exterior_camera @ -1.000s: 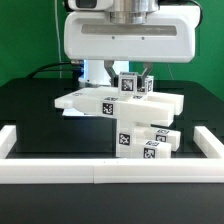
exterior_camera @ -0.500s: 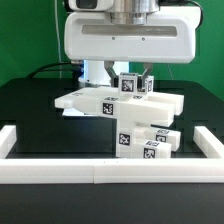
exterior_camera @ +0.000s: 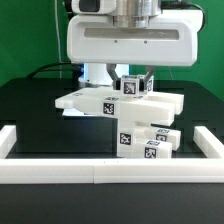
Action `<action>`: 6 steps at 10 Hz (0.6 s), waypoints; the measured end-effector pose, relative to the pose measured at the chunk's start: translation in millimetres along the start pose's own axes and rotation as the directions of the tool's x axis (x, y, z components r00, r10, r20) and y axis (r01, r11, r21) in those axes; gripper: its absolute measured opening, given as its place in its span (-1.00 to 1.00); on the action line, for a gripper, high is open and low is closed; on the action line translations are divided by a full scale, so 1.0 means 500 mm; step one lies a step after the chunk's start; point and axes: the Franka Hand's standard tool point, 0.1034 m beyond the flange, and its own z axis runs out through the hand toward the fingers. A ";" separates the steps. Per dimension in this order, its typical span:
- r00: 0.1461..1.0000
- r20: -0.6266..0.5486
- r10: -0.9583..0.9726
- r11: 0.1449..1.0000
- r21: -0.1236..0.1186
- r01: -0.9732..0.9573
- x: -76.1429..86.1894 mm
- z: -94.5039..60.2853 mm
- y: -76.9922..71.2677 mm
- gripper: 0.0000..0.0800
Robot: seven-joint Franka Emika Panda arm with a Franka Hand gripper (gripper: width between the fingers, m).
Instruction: Assemble chair
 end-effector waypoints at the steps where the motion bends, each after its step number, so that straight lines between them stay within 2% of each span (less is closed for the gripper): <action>1: 1.000 -0.003 -0.001 1.000 0.000 0.001 0.001 0.000 -0.001 -0.32; 6: 1.000 -0.031 -0.005 1.000 -0.001 0.005 0.011 -0.001 -0.007 -0.32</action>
Offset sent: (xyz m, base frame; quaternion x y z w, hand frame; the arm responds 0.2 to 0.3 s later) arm 0.0041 0.0092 -0.0080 0.0067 0.0119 -0.0013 0.9999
